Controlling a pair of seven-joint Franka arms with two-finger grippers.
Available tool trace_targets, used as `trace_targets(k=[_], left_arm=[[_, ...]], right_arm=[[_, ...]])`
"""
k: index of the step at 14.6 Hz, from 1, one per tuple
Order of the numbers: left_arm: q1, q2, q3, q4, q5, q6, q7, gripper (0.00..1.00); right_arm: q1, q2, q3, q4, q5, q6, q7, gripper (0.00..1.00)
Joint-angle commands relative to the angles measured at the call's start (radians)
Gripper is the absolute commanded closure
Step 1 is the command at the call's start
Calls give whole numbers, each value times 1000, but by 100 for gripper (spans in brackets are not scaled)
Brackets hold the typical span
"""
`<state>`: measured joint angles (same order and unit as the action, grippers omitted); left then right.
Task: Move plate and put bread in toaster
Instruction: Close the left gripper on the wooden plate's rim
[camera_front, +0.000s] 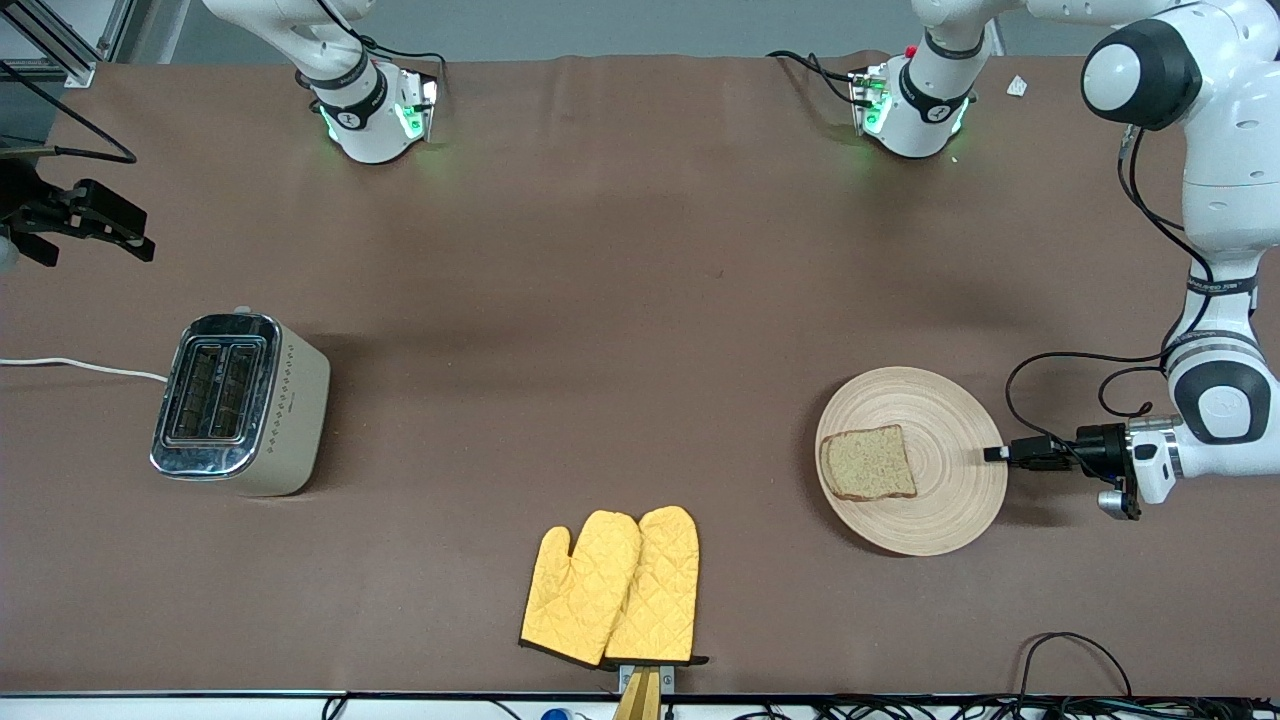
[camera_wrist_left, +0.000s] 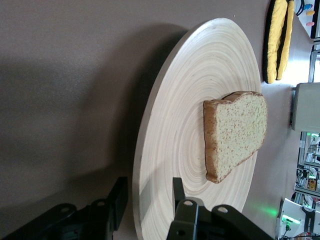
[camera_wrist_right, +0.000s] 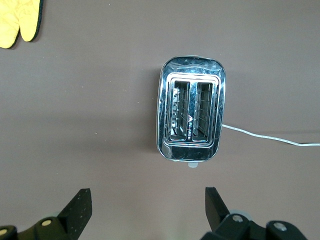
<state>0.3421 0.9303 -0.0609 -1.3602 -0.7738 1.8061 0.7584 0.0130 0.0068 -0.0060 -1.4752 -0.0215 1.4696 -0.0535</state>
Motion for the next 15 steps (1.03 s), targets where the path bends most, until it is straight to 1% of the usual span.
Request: trace_targets(k=[1, 2, 4, 6, 7, 8, 12, 15], left_arm=[[9, 18, -3, 16, -24, -1, 19, 64], [9, 21, -3, 16, -25, -2, 19, 70], [9, 21, -5, 18, -24, -2, 18, 79], [9, 21, -8, 18, -27, -4, 18, 85], [9, 19, -8, 16, -30, -7, 18, 93], [9, 19, -10, 16, -32, -11, 18, 99], [8, 13, -30, 19, -32, -40, 18, 100], [6, 7, -92, 19, -32, -57, 3, 100]], right_arm=[[2, -4, 1, -1, -6, 2, 14, 0], [2, -4, 0, -2, -6, 0, 14, 0], [1, -4, 0, -1, -6, 8, 12, 0], [2, -4, 0, -2, -6, 17, 12, 0], [-1, -4, 0, -2, -6, 17, 12, 0], [-2, -4, 0, -2, -6, 17, 12, 0], [-4, -4, -2, -2, -6, 12, 12, 0], [2, -2, -2, -2, -6, 14, 12, 0]])
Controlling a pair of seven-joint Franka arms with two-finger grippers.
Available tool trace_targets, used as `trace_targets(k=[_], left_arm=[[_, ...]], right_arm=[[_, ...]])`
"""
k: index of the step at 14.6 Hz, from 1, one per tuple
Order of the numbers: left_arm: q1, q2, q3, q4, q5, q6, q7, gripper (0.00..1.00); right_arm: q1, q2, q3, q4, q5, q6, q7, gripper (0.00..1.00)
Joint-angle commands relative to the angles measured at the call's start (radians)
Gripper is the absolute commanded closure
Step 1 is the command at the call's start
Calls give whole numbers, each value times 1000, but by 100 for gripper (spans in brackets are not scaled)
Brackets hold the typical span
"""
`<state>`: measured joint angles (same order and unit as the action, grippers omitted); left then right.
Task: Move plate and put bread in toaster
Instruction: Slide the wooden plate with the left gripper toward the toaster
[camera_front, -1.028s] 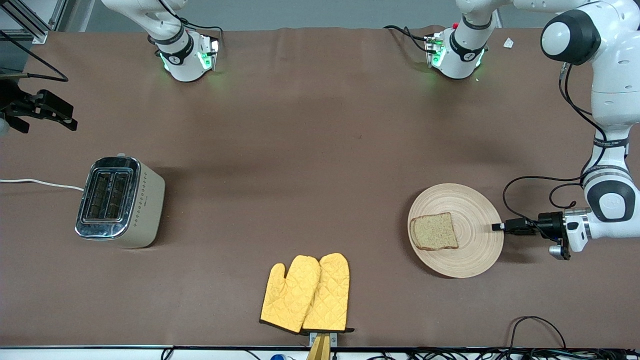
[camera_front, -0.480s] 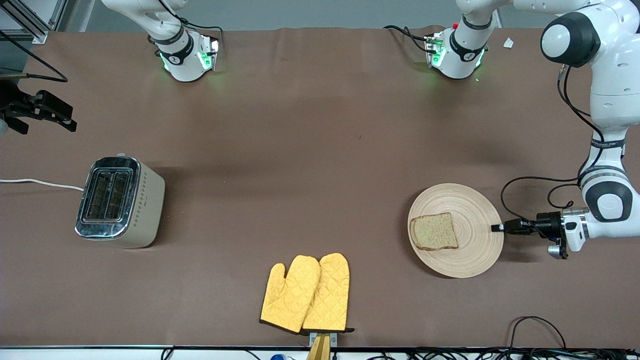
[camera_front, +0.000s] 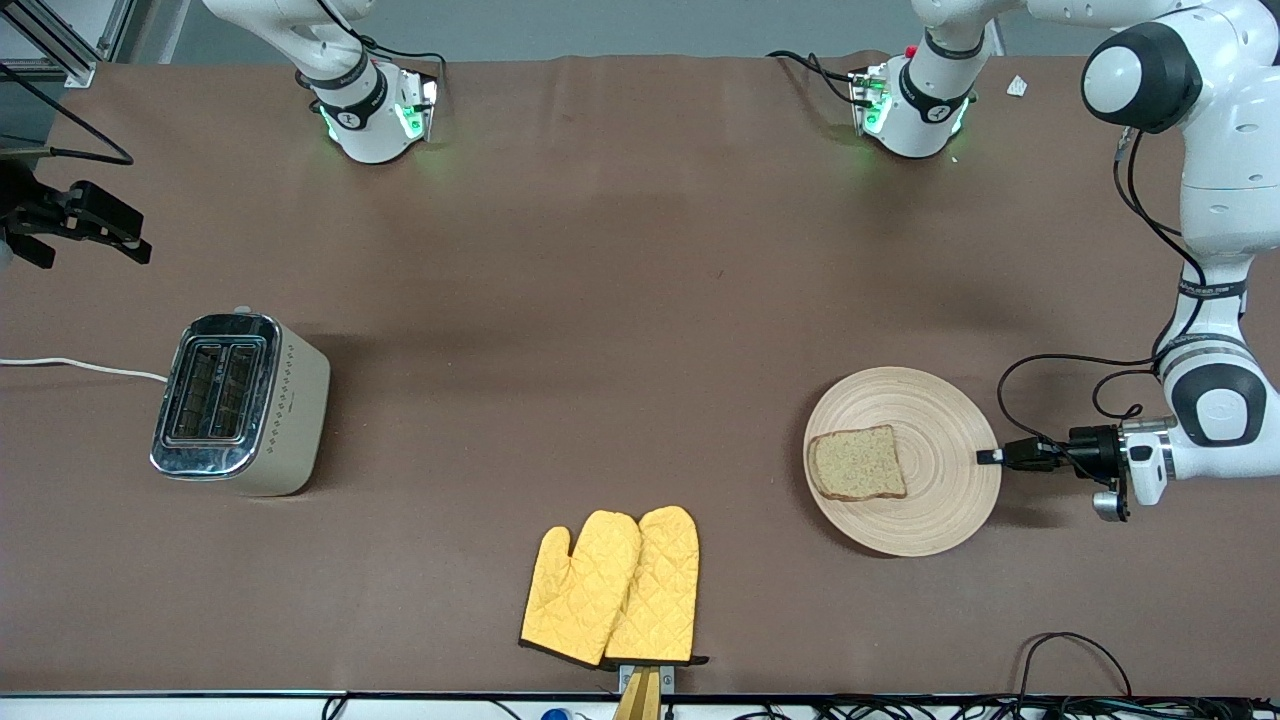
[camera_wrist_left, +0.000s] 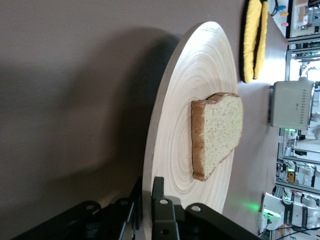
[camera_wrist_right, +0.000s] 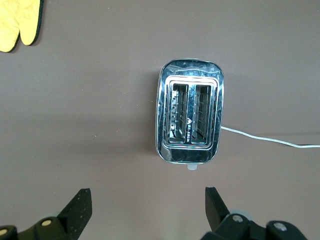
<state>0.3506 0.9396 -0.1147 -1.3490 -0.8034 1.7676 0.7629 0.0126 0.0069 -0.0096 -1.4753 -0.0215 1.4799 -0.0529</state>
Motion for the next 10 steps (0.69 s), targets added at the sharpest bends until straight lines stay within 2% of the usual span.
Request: trace_targets(k=[1, 5, 8, 10], left_arm=[[-5, -2, -61, 7, -2, -20, -5, 100], [-54, -2, -175, 4, -3, -7, -54, 100], [-169, -8, -190, 7, -11, 35, -115, 100], [-255, -7, -203, 1, -66, 88, -143, 100]], right_arm=[[3, -2, 2, -2, -6, 3, 13, 0], [-2, -2, 2, 1, -5, 8, 13, 0], [4, -1, 3, 3, -2, 20, 13, 0], [3, -1, 3, 3, -2, 19, 13, 0]])
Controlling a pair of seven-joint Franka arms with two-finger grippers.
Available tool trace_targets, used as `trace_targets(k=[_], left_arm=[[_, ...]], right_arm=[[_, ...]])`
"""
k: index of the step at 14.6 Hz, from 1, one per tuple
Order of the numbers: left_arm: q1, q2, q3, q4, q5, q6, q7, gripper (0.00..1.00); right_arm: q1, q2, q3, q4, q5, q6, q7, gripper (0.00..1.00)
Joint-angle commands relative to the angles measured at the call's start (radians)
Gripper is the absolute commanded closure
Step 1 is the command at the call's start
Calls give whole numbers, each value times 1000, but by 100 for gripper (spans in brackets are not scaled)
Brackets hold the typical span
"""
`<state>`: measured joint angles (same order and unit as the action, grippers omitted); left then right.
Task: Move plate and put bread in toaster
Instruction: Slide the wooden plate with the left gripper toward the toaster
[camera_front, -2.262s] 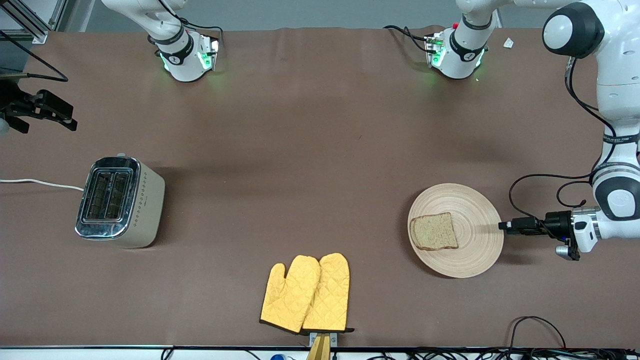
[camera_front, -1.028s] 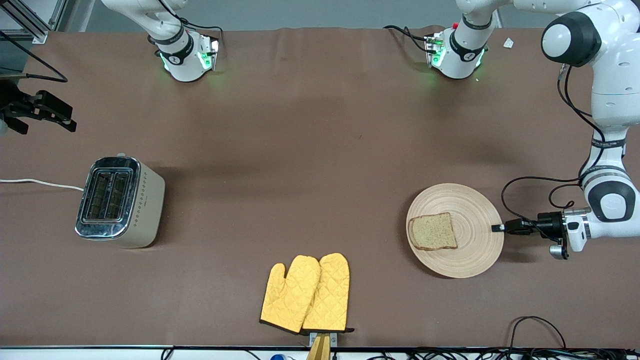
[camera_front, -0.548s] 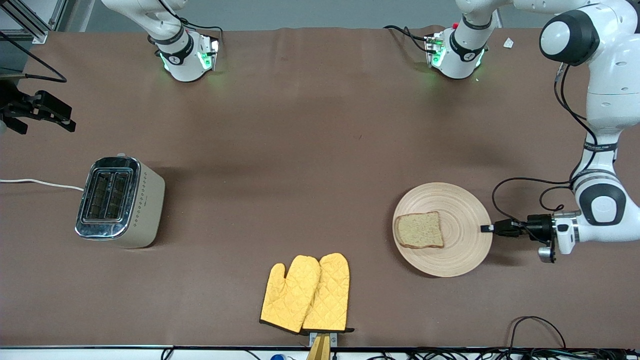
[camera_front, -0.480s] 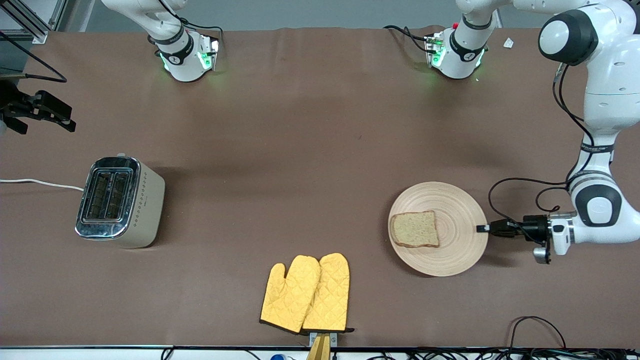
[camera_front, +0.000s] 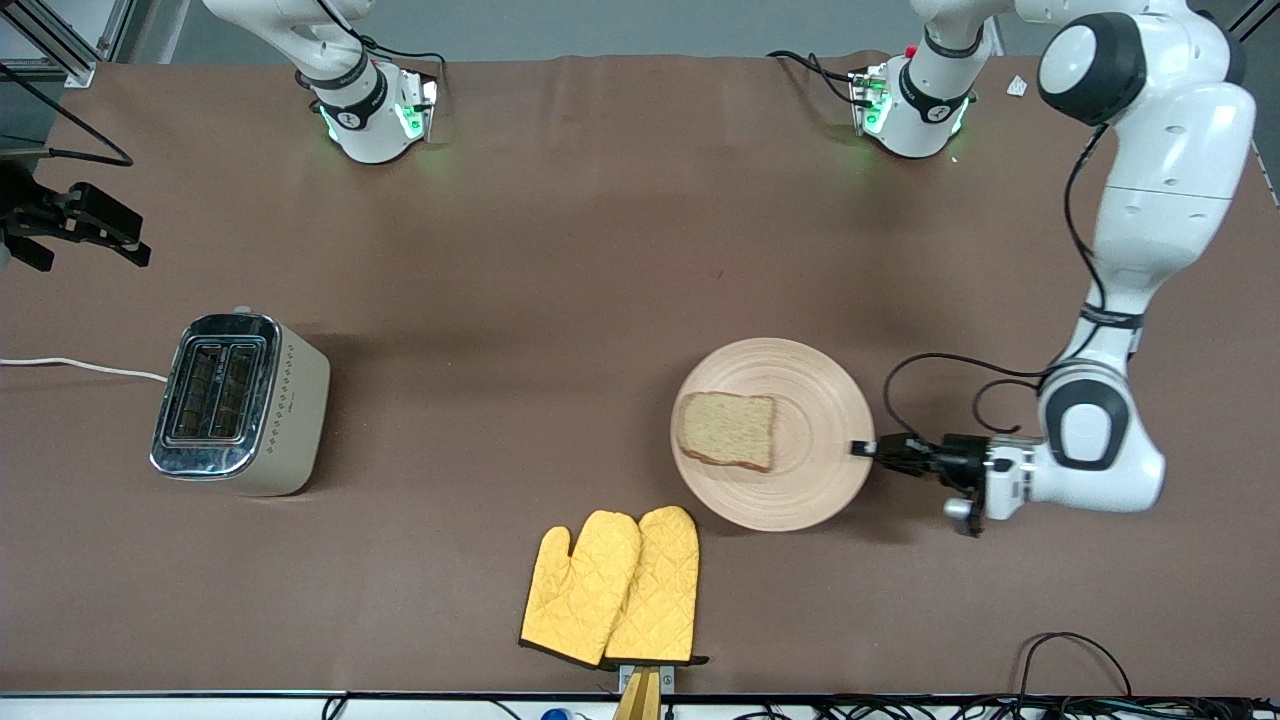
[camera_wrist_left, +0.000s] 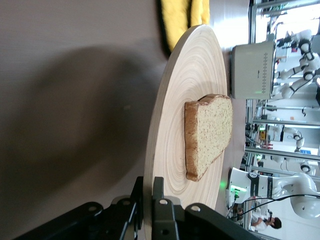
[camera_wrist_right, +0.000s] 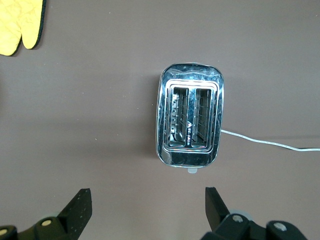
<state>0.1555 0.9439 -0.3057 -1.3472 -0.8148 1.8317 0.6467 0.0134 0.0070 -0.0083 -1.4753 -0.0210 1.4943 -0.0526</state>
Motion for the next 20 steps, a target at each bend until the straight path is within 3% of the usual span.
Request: trace_targets(k=[1, 7, 10, 14, 15, 16, 17, 18, 20], left_arm=[[-107, -11, -12, -13, -79, 65, -30, 100], [-324, 4, -10, -44, -234, 291, -50, 100], [-366, 24, -10, -60, -288, 380, -48, 100], [-393, 41, -9, -63, -323, 405, -48, 98], [-393, 41, -9, -63, -320, 408, -50, 91], [-393, 41, -7, -66, -319, 409, -50, 69], [-396, 33, -3, -67, -314, 419, -50, 39], [-393, 24, -1, -79, -310, 446, -53, 0], [-384, -20, 8, -110, -301, 465, -80, 0]], right_arm=[[-1, -1, 2, 1, -2, 4, 13, 0], [-10, 8, -2, 4, -4, -5, -1, 0], [-7, 18, -1, -2, 0, -9, 0, 0], [-64, 18, -4, -34, 107, -32, 3, 0], [-67, 16, -4, -45, 111, -25, 3, 0], [-64, 21, -4, -43, 113, -17, 5, 0], [-56, 27, -2, -46, 112, -5, 5, 0], [-52, 47, 2, -52, 112, 0, 13, 0], [-15, 74, 2, -75, 112, 46, 51, 0]])
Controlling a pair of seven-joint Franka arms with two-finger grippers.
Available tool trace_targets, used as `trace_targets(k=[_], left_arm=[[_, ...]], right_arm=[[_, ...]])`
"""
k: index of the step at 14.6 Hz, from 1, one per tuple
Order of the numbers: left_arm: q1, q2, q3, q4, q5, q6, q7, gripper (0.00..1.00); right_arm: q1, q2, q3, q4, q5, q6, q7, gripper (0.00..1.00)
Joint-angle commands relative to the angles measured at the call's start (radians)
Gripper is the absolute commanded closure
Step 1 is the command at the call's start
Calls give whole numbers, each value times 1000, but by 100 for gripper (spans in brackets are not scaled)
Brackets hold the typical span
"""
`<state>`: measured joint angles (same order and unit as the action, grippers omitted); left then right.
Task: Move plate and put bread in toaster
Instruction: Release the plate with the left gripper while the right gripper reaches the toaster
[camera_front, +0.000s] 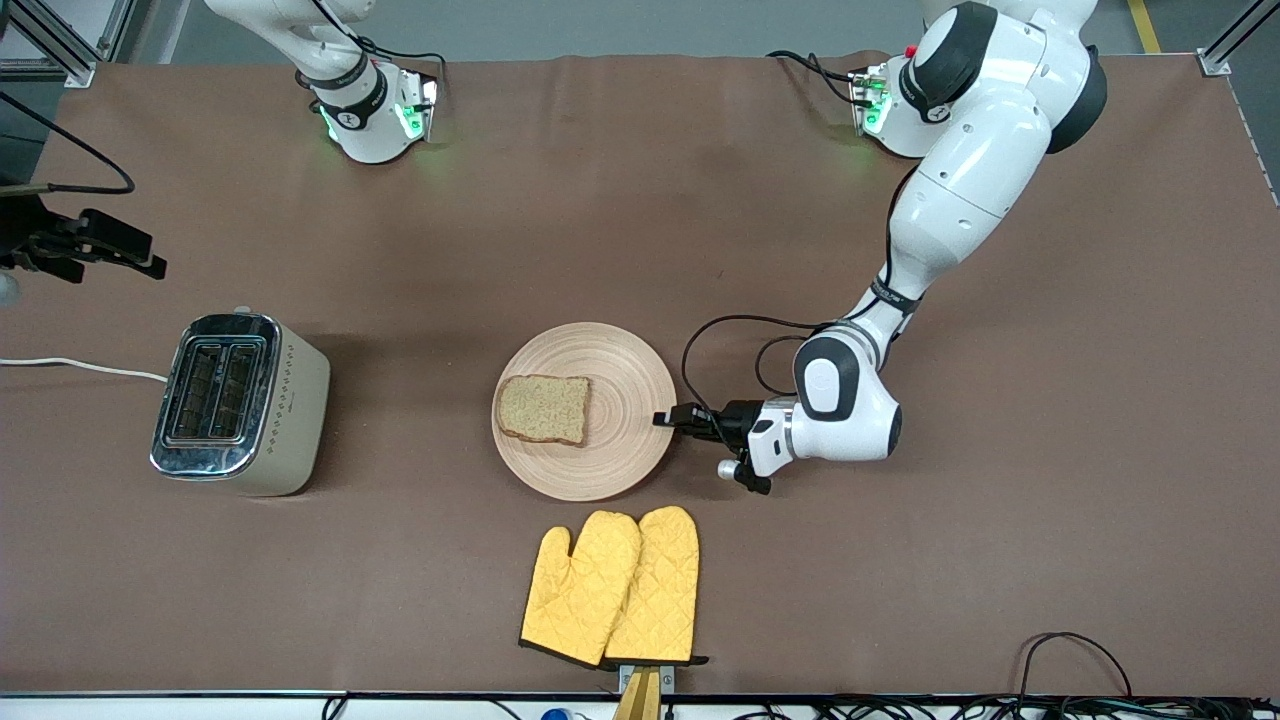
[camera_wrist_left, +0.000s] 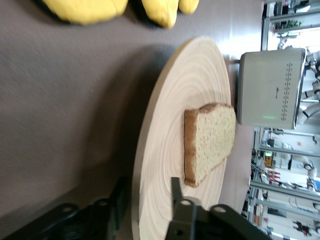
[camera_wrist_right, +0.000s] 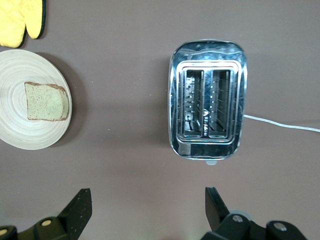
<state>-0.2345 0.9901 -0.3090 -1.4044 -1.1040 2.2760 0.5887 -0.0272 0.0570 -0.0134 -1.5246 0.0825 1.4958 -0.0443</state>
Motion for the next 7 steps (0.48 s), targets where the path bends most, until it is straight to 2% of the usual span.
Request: trace_targets(k=[1, 4, 7], left_arm=[[9, -91, 28, -65, 15, 20, -39, 0], [30, -207, 51, -81, 203, 14, -267, 0], [46, -313, 48, -73, 447, -24, -528, 0]], right_arm=[[48, 44, 9, -32, 8, 64, 67, 0], [87, 98, 9, -72, 8, 130, 132, 0], [125, 104, 9, -207, 11, 304, 141, 0]])
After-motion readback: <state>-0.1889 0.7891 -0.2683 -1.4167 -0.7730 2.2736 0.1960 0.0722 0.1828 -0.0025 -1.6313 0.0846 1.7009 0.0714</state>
